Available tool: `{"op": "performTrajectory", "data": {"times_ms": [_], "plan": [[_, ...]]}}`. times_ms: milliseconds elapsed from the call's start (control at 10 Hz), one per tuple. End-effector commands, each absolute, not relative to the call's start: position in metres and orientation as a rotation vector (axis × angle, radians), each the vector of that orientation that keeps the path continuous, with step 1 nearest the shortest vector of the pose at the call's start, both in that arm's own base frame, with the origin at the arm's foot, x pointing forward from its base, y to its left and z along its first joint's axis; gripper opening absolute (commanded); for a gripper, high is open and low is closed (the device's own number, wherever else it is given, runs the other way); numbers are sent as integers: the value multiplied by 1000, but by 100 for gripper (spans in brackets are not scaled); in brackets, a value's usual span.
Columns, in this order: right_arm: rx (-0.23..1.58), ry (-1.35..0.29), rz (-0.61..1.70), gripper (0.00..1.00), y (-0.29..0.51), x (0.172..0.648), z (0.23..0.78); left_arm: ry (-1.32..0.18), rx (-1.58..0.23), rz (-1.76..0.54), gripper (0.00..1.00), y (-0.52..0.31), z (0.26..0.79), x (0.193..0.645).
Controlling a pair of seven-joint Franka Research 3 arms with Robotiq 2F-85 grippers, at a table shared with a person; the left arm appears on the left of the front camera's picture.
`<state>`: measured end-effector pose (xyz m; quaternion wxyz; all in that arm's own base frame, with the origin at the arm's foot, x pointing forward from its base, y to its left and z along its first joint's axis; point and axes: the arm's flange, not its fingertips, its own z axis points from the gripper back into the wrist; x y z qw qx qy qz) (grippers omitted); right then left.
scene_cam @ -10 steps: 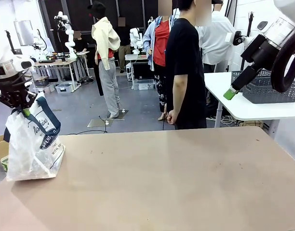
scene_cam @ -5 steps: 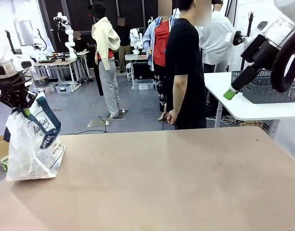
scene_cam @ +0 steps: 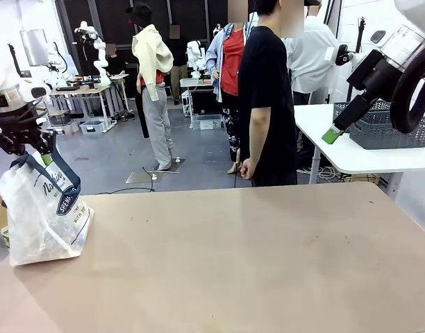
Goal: Transfer purchased items from the store into the shopping bag.
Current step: Move the Reusable shopping bag to the right side of the table.
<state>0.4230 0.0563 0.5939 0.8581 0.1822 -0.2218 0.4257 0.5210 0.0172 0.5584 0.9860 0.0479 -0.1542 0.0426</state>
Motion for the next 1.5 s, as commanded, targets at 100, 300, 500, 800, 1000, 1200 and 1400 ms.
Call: {"op": "performTrajectory", "data": {"times_ms": [100, 300, 500, 800, 1000, 1200, 1400], "plan": [[378, -461, 886, 100, 58, 422, 594, -323, 106, 95, 100, 13, 569, 512], [378, -461, 886, 100, 58, 422, 594, -344, 105, 91, 100, 10, 579, 506], [378, -461, 886, 100, 58, 422, 594, -339, 117, 107, 100, 0, 592, 498], [378, -461, 886, 100, 58, 422, 594, -318, 113, 92, 100, -11, 607, 488], [378, -461, 886, 100, 58, 422, 594, -301, 136, 123, 100, -13, 615, 488], [378, -461, 886, 100, 58, 422, 594, -324, 104, 75, 100, -11, 604, 488], [378, -461, 886, 100, 58, 422, 594, -324, 104, 75, 100, -11, 604, 488]]}}
